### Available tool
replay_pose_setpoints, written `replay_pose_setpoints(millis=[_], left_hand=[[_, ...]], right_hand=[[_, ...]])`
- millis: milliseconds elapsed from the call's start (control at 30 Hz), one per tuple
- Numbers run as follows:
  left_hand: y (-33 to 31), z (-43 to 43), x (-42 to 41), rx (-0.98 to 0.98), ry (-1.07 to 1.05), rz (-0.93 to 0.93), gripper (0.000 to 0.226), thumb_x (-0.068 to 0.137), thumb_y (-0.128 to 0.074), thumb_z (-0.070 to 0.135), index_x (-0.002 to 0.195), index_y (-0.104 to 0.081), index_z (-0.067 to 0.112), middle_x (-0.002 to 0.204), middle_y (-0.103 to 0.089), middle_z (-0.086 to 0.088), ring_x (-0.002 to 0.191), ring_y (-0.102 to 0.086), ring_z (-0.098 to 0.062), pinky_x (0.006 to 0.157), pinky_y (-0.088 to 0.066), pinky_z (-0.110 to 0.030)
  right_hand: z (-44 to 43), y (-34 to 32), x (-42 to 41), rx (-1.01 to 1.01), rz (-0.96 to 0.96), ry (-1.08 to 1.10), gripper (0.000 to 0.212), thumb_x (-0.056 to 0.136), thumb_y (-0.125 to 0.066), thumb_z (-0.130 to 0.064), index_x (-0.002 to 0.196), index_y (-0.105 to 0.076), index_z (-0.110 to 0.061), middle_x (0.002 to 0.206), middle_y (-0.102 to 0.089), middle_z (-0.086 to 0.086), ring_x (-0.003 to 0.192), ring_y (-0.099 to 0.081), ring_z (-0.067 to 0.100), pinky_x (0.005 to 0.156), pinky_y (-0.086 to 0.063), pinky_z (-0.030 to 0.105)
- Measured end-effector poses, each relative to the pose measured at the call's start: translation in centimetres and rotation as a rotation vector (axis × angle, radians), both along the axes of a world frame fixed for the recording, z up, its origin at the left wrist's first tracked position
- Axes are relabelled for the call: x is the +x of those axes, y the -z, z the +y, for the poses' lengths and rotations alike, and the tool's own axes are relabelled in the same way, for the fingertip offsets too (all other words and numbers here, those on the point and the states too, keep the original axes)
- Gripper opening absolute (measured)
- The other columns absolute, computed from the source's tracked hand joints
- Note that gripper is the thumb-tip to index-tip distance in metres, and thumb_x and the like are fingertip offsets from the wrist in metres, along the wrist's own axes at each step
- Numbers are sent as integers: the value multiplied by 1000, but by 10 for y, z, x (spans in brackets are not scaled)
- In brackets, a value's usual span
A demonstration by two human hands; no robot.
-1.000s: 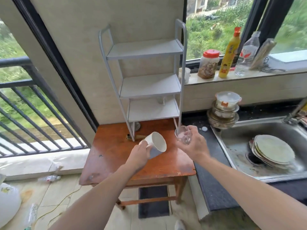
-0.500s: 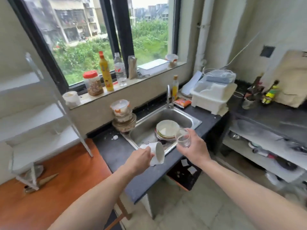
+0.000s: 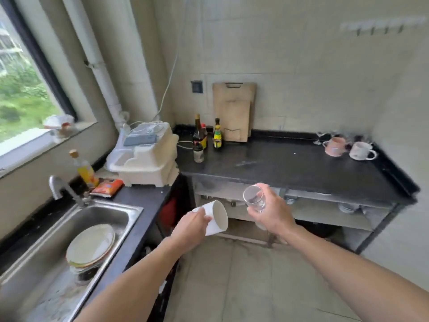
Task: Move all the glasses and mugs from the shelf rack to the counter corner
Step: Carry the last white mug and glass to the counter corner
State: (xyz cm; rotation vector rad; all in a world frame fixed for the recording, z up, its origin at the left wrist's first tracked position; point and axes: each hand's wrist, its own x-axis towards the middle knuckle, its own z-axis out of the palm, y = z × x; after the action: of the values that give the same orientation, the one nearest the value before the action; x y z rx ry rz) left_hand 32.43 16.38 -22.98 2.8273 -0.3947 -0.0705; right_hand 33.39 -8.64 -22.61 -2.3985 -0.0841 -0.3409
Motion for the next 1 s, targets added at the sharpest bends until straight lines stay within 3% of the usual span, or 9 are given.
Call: replay_pose_setpoints(millis=[100,300,467,567,667,800,900,1000], left_hand=[[-1,-56,52,-36,59,27,27,99,-36,26,100,-53,5,89,-57,-17,87,-58,-38,70,-42,-43],[11,-153,173,-107,145,122,29,100,-34,32,102,-51,8,100,-63,-14,85,-56,-30,74,-48,-43],[5,-229,270,-175,258,155,26,100,-34,32,90,-44,11,92,-58,-15,77,-50,-30,67,-41,-41],[0,-281,319,-193,322,167,27,101,-33,33,101,-49,12,98,-59,-11,84,-55,-28,73,-48,-41],[3,-339,356,-240,365,211,27,101,-34,32,104,-51,11,102,-60,-10,83,-57,-24,72,-51,-38],[15,-408,391,-309,401,298,26,101,-34,31,93,-51,13,97,-60,-8,72,-52,-13,58,-40,-25],[28,-469,416,-339,396,363,28,100,-34,29,91,-52,8,93,-59,-10,73,-51,-17,58,-38,-27],[40,-524,440,-365,338,428,30,101,-34,26,90,-51,4,91,-58,-11,74,-49,-19,59,-37,-29]], right_hand=[[-56,3,28,22,-10,91,56,72,-72,-35,122,-46,-34,102,-61,-10,81,-52,13,69,-36,25],[-151,22,96,57,11,286,58,71,-73,-36,122,-44,-36,104,-56,-14,86,-54,13,71,-39,27],[-221,21,153,87,17,501,63,70,-77,-40,123,-43,-37,104,-55,-13,89,-55,12,74,-40,27],[-260,17,174,132,9,605,64,70,-78,-41,122,-42,-39,104,-55,-13,90,-55,12,75,-41,28],[-305,19,185,169,34,705,63,71,-78,-40,122,-41,-40,104,-56,-13,92,-56,12,75,-42,27],[-365,27,199,187,60,806,62,70,-78,-41,121,-43,-40,105,-57,-14,92,-57,14,74,-43,29],[-420,40,221,204,86,833,60,70,-77,-41,121,-45,-39,106,-57,-14,93,-57,15,78,-50,35],[-475,54,251,215,94,838,60,70,-76,-41,121,-44,-39,105,-57,-13,91,-58,16,76,-47,33]])
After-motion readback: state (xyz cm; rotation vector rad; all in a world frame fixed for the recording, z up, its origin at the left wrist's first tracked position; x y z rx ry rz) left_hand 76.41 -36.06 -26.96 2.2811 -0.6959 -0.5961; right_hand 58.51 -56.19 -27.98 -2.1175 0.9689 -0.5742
